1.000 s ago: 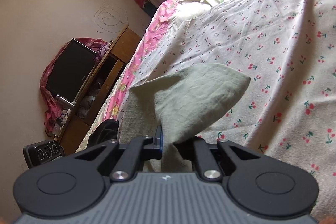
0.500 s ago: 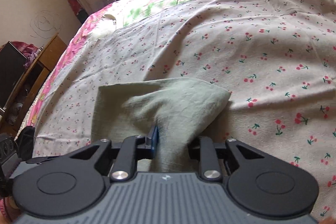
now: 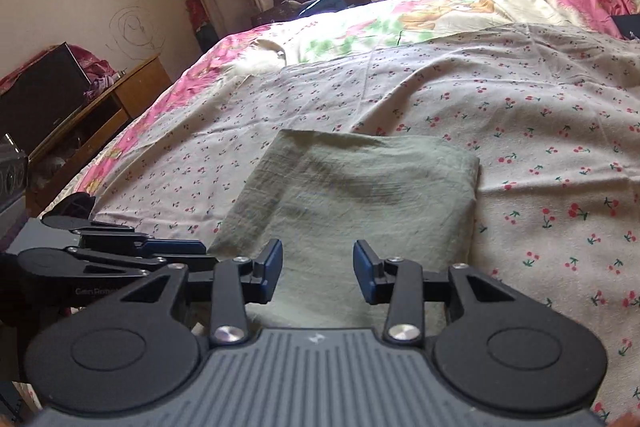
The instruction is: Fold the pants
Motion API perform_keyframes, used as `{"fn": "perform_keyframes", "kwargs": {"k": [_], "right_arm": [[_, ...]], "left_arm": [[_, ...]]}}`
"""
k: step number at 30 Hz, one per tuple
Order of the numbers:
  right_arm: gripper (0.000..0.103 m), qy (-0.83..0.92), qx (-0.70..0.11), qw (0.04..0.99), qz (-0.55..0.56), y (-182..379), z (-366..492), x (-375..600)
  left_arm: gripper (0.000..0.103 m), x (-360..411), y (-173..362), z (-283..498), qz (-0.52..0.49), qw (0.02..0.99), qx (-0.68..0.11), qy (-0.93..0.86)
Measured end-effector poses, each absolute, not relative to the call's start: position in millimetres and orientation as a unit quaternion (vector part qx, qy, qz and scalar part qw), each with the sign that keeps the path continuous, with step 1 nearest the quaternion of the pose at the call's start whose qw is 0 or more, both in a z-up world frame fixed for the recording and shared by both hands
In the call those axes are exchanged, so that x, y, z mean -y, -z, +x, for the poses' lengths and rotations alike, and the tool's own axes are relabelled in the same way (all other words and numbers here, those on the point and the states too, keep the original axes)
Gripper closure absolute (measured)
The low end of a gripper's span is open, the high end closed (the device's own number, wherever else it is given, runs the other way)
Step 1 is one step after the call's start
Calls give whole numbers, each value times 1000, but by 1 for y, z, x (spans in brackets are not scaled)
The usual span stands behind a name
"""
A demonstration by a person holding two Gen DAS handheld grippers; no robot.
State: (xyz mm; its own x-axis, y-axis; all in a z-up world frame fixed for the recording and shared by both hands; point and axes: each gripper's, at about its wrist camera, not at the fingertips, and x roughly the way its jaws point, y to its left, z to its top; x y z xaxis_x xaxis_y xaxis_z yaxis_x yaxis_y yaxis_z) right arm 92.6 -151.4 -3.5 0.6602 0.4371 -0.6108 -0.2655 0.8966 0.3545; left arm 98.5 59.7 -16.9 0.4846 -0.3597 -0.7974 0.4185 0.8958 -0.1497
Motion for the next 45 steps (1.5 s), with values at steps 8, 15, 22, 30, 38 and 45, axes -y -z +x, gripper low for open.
{"fn": "perform_keyframes", "kwargs": {"k": [8, 15, 22, 30, 38, 45], "right_arm": [[62, -207, -411, 868, 189, 37, 78, 143], [61, -208, -356, 895, 168, 16, 80, 133], [61, -259, -360, 881, 163, 45, 81, 114], [61, -280, -358, 875, 166, 60, 87, 116], [59, -254, -325, 888, 201, 35, 65, 133], [58, -186, -355, 897, 188, 27, 27, 139]], "left_arm": [[55, -67, 15, 77, 52, 846, -481, 222], [55, -63, -28, 106, 31, 891, -393, 226], [54, -53, 2, 192, 1, 910, -382, 164], [54, -79, 38, 195, 15, 903, -424, 71], [51, -77, 0, 105, 20, 911, -397, 107], [48, -64, 19, 89, 17, 881, -460, 107]]}}
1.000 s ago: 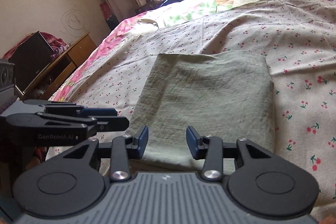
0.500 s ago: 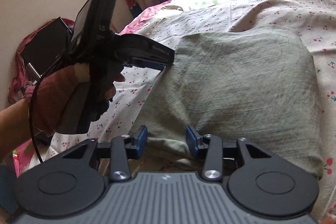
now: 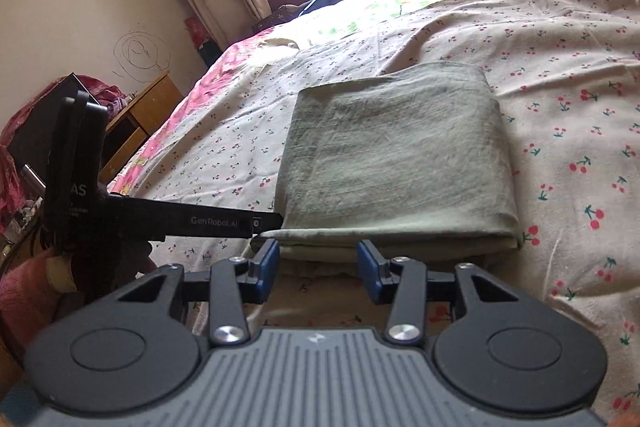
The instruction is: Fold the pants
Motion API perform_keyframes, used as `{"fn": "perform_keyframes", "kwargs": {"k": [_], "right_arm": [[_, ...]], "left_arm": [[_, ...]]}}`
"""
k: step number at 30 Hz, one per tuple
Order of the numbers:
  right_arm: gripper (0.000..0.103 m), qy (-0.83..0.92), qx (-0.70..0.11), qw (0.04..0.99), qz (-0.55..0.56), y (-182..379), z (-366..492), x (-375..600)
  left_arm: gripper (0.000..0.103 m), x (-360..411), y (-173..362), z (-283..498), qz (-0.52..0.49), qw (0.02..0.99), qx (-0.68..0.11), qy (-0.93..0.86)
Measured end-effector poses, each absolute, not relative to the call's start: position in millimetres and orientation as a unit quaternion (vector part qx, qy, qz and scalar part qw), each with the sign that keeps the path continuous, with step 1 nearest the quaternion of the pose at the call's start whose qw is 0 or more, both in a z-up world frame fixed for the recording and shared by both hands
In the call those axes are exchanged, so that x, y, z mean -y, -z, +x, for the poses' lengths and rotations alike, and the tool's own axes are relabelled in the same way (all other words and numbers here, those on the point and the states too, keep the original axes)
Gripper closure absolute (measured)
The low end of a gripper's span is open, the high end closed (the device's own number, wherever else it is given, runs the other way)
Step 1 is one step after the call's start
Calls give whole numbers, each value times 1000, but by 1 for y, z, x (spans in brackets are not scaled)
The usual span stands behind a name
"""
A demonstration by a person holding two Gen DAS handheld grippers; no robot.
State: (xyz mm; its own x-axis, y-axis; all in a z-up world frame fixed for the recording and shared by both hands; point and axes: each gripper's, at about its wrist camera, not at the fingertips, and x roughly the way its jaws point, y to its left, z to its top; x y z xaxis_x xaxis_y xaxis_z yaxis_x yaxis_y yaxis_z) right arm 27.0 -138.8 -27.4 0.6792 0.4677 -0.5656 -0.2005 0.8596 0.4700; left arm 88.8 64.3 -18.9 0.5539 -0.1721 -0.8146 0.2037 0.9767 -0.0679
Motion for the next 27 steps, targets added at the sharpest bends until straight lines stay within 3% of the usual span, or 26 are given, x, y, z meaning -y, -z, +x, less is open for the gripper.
{"fn": "perform_keyframes", "kwargs": {"k": [10, 16, 27], "right_arm": [[58, -136, -346, 906, 201, 21, -2, 159], [58, -115, -347, 908, 202, 22, -5, 165], [58, -105, -347, 908, 208, 26, -2, 169]], "left_arm": [[46, -48, 5, 23, -19, 894, -424, 145], [43, -25, 8, 12, 21, 900, -411, 142], [37, -30, 11, 11, -2, 904, -406, 132]]}}
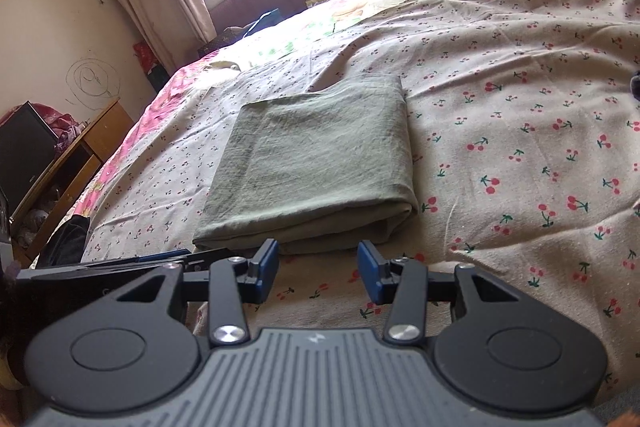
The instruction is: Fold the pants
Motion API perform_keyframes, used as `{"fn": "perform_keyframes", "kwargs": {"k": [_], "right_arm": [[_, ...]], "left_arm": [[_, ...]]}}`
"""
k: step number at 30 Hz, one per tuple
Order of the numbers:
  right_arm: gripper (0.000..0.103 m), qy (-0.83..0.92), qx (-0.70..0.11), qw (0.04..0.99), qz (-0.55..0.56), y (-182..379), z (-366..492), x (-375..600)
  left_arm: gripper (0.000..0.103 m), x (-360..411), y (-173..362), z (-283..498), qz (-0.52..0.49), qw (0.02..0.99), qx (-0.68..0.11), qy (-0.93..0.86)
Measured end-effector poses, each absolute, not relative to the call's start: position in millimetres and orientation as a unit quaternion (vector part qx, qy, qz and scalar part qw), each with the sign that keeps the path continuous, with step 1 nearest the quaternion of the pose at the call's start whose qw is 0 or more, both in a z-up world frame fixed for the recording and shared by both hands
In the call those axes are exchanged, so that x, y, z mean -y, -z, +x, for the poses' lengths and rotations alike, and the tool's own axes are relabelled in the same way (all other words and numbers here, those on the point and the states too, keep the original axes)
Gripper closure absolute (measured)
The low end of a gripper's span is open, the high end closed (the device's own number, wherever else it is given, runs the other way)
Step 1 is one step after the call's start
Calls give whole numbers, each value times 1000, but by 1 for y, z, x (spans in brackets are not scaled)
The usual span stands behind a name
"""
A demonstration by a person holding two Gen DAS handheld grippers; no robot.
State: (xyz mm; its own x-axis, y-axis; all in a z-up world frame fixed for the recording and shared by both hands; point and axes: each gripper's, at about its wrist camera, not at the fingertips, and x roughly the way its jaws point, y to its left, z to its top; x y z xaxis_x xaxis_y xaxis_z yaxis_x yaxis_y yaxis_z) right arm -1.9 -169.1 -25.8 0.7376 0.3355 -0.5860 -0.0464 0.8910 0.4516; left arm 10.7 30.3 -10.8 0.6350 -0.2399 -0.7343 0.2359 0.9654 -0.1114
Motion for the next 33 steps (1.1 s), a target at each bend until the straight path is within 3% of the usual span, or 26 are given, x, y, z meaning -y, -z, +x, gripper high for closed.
{"fn": "perform_keyframes", "kwargs": {"k": [7, 23, 33], "right_arm": [[57, -105, -348, 908, 209, 27, -1, 169], [57, -106, -353, 906, 209, 30, 2, 168], [54, -115, -350, 906, 206, 29, 1, 168]], "left_arm": [[26, -27, 8, 6, 8, 910, -394, 128], [17, -26, 7, 5, 8, 912, -392, 119], [1, -25, 4, 5, 16, 916, -388, 103]]}}
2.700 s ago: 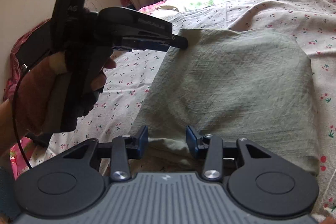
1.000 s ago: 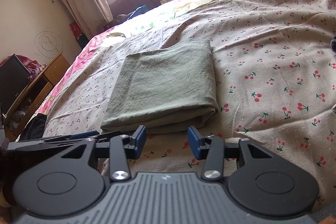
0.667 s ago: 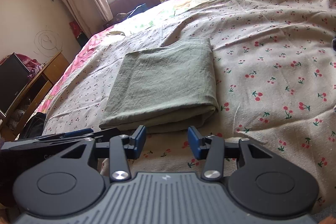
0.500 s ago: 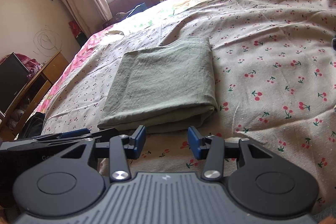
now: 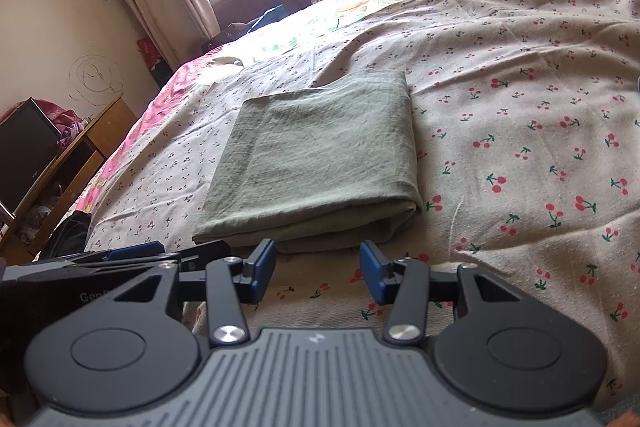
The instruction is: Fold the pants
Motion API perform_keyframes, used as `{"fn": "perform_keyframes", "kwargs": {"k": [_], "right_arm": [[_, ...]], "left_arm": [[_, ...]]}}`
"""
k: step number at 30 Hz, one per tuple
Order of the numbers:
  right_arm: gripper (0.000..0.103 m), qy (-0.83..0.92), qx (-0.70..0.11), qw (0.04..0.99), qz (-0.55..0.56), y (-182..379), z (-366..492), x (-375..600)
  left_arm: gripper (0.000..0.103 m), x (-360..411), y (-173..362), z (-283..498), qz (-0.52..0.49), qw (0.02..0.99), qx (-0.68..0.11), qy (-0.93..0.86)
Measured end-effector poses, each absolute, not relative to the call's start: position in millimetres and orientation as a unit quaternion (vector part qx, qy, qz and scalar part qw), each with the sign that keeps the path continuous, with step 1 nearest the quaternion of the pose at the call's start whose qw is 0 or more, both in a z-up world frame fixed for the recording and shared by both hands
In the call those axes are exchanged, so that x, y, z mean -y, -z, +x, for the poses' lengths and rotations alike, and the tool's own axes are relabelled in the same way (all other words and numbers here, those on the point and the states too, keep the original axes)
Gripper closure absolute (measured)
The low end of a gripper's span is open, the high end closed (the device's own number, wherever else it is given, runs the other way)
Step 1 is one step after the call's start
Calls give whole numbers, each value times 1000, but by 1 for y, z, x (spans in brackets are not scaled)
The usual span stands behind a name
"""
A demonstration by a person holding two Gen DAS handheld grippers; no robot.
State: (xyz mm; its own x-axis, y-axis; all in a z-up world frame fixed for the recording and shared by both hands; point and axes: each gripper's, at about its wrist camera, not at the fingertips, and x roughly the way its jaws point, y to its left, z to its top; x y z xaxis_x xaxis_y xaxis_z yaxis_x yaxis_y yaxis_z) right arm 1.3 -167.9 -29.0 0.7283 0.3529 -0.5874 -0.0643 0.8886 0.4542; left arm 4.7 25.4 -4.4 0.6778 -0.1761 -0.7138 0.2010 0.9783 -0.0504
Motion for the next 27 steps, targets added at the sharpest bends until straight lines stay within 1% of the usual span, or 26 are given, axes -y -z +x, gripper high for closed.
{"fn": "perform_keyframes", "kwargs": {"k": [9, 27], "right_arm": [[53, -115, -346, 909, 204, 28, 2, 171], [53, -105, -356, 909, 192, 30, 3, 170]], "left_arm": [[0, -24, 2, 1, 28, 920, -379, 98], [0, -26, -1, -2, 15, 922, -370, 111]]}}
